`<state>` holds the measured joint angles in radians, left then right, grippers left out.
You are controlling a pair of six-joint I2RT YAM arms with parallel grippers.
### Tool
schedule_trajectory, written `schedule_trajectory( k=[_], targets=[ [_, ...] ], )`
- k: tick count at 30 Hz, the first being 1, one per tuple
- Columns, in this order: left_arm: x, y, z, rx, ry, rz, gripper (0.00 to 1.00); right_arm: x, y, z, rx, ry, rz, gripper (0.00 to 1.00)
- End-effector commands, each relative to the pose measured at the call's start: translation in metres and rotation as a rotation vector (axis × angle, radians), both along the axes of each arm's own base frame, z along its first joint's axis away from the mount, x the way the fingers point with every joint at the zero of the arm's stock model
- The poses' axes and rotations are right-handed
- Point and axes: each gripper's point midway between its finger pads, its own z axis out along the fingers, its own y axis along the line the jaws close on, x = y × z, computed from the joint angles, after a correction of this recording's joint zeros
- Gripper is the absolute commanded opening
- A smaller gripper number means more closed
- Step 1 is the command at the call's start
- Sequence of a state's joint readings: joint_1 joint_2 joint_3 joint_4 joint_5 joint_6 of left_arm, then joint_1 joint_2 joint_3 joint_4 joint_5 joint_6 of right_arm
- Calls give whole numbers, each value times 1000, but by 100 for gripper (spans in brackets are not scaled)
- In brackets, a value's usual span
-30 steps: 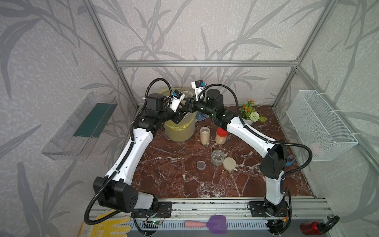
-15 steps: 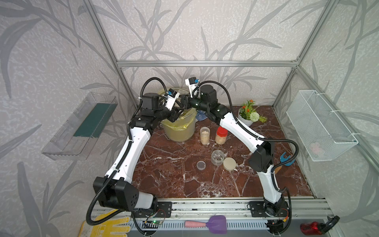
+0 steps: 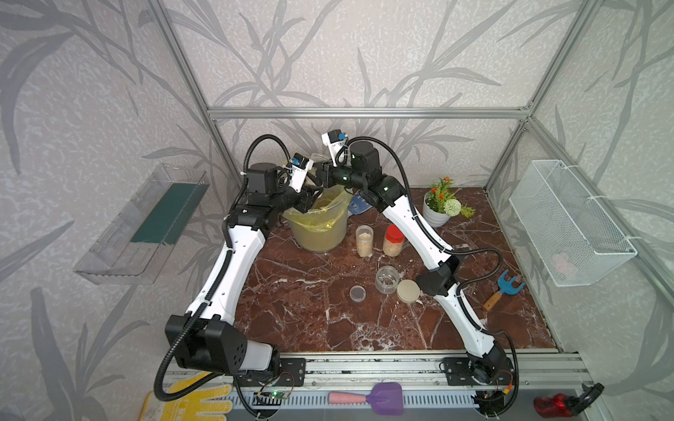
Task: Empty expired oatmeal from jars
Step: Pour the expired oatmeal into the trash bin.
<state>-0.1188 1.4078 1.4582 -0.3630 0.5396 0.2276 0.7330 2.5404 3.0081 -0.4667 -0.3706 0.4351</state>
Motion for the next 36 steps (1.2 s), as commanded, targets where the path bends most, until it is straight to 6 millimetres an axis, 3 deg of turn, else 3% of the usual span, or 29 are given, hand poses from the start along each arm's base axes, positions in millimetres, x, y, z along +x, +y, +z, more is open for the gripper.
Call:
schedule_trajectory(
  k=[1, 7, 9, 13, 17, 21, 28, 36],
  targets=[
    [-10, -15, 4, -14, -1, -74, 14, 5, -5, 3, 26, 9, -65, 35],
    [-4, -6, 6, -55, 32, 2, 54, 18, -12, 1, 28, 27, -139, 28],
    [0, 2, 8, -97, 69, 79, 80, 21, -16, 4, 37, 30, -173, 26],
    [-3, 14, 7, -174, 155, 194, 98, 32, -24, 6, 66, 64, -250, 25],
    [-9, 28, 8, -278, 218, 323, 99, 35, -32, 6, 73, 109, -306, 23],
    [-22, 38, 22, -428, 245, 421, 99, 30, -42, 7, 67, 161, -353, 22],
    [-43, 35, 50, -673, 294, 438, 99, 14, -50, 21, 108, 240, -398, 21],
    [-58, 30, 45, -951, 453, 484, 99, -8, -58, 42, 126, 260, -415, 21]
  ],
)
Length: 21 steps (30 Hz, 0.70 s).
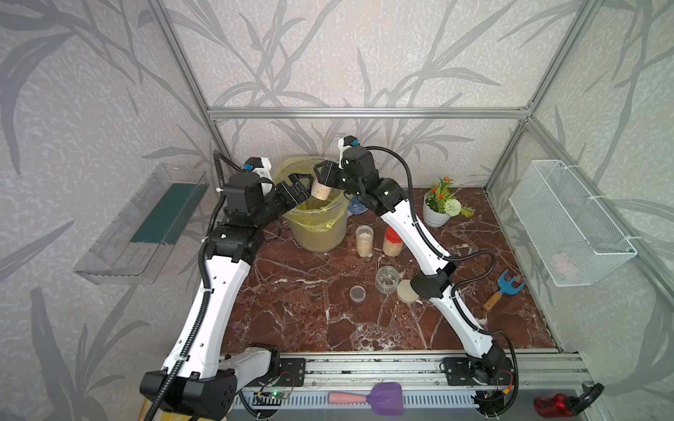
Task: Empty expired oatmeal from jars
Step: Pour the expired oatmeal into the trash bin.
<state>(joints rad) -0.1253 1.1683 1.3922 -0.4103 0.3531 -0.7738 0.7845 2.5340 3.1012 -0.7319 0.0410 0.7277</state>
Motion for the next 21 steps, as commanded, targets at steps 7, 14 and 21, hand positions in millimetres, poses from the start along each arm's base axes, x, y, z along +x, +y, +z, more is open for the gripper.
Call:
schedule_trajectory(
  k=[7, 14, 21],
  targets=[
    [-9, 0, -2, -373, 88, 103, 99, -23, -19, 68, 190, -13, -59, 20],
    [-9, 1, -5, -598, 111, 170, 96, -26, -9, 74, 284, 11, -100, 20],
    [-10, 8, -2, -807, 153, 240, 95, -34, 9, 82, 344, -23, -102, 19]
  ],
)
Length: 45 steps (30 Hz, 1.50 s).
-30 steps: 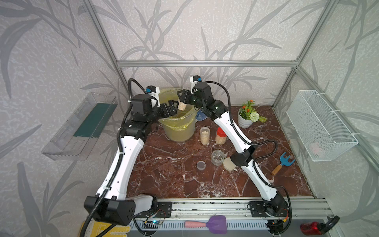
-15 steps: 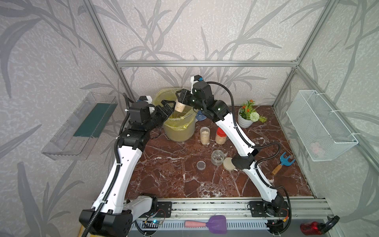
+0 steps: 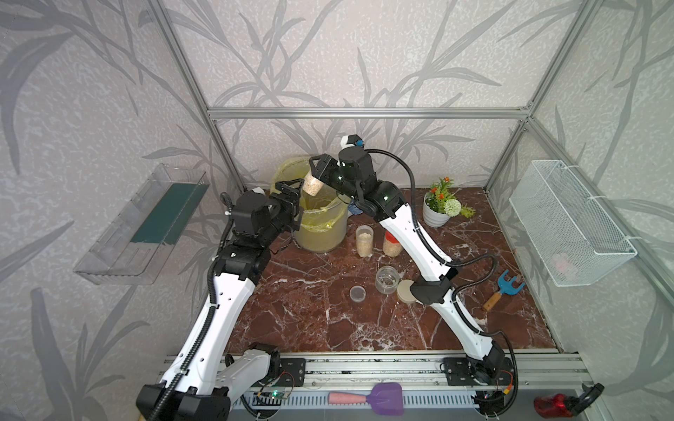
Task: Empty expired oatmeal from jars
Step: Pour the expired oatmeal into the trash bin.
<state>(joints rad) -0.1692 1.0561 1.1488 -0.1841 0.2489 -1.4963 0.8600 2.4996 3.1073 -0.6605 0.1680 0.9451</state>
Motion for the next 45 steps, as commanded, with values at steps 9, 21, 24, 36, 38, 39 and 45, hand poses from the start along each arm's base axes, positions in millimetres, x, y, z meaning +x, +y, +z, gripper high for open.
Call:
schedule_trajectory(
  k=[9, 21, 24, 36, 38, 39, 45],
  targets=[
    [6, 14, 32, -235, -45, 114, 92, -11, 11, 38, 139, -83, -4, 18],
    [23, 10, 48, -358, -69, 123, 87, -15, 31, 33, 163, -107, -3, 17],
    [23, 11, 51, -367, -78, 132, 87, -15, 33, 31, 164, -107, -4, 17],
    [41, 19, 46, -415, -119, 216, 83, -16, 38, 28, 185, -105, 10, 16],
    [46, 19, 50, -419, -132, 219, 82, -16, 40, 26, 181, -103, 13, 16],
    [49, 18, 52, -415, -136, 215, 81, -16, 40, 25, 182, -101, 13, 16],
    [57, 19, 43, -435, -128, 233, 72, -16, 42, 23, 187, -93, 24, 16]
  ],
)
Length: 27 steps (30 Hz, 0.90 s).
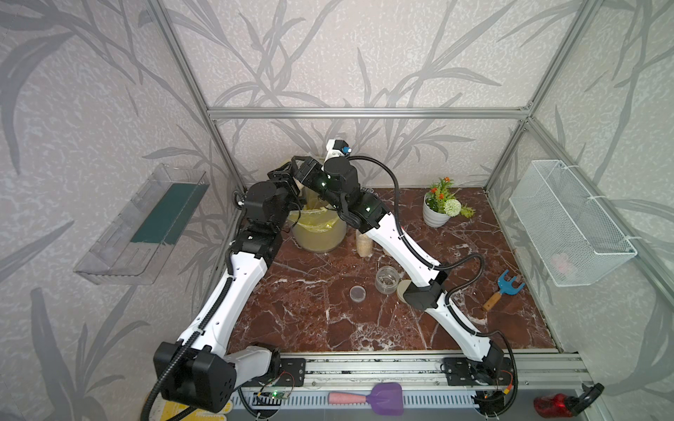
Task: Empty expired oatmeal from jars
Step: Pour the expired oatmeal into the trash bin.
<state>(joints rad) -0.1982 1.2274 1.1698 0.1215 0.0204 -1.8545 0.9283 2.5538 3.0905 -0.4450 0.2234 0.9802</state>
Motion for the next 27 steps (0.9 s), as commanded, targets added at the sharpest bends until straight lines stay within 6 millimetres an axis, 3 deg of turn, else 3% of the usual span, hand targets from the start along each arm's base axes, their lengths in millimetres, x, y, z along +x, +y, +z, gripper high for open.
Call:
schedule_trajectory(
  k=[1, 5, 12, 16, 19, 22, 24, 27],
  targets=[
    [-4, 4, 20, -76, -65, 22, 71, -3, 2, 11, 47, -21, 13, 16],
    [-5, 10, 16, -64, -61, 55, 60, -5, 4, 10, 47, -22, 27, 16],
    [4, 6, 13, -56, -60, 42, 31, -7, 8, 0, 13, 1, 52, 20],
    [10, 2, 13, -62, -65, 27, 24, -7, 10, -4, -4, -1, 59, 20],
    [13, 1, 15, -61, -74, 22, 17, -8, 11, -8, -38, -6, 69, 26],
    [16, 1, 17, -63, -83, 28, 10, -9, 11, -13, -65, -1, 75, 41],
    [19, 1, 17, -63, -87, 30, 6, -8, 12, -15, -73, -2, 78, 41],
    [24, -1, 14, -70, -88, 22, 0, -9, 14, -17, -78, -5, 90, 53]
  ],
)
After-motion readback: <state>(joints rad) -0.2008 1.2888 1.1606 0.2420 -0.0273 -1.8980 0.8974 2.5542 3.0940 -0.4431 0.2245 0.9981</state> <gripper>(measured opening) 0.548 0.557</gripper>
